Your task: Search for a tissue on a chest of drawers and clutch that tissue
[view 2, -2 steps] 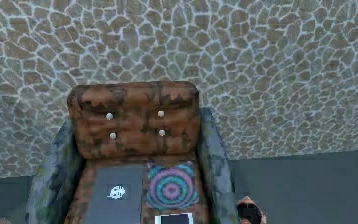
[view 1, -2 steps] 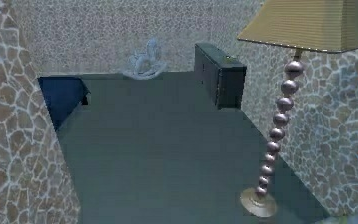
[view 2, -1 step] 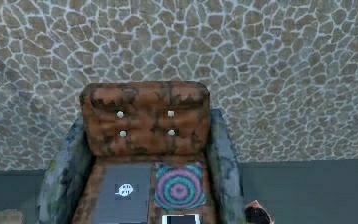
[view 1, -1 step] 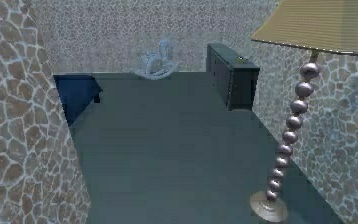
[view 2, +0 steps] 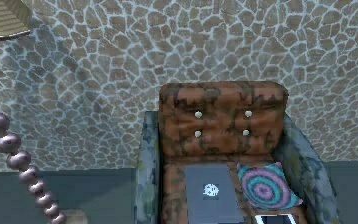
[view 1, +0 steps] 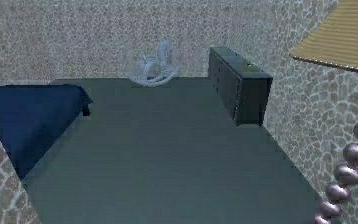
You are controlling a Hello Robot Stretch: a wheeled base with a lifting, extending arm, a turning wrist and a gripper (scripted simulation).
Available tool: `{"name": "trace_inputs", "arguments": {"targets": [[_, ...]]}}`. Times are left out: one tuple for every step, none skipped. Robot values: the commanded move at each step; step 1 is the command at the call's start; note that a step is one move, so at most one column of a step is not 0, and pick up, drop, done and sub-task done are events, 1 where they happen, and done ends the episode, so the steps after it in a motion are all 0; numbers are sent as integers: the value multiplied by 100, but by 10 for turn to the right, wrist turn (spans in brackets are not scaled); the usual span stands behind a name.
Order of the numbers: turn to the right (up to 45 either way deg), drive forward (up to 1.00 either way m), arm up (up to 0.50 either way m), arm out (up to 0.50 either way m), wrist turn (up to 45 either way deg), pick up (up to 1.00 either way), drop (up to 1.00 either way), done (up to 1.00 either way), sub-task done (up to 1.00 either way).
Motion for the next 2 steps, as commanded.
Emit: {"name": "trace_inputs", "arguments": {"targets": [[0, 100, 0, 0, 0, 0, 0, 0, 0], [-330, 0, 0, 0, 0, 0, 0, 0, 0]]}}
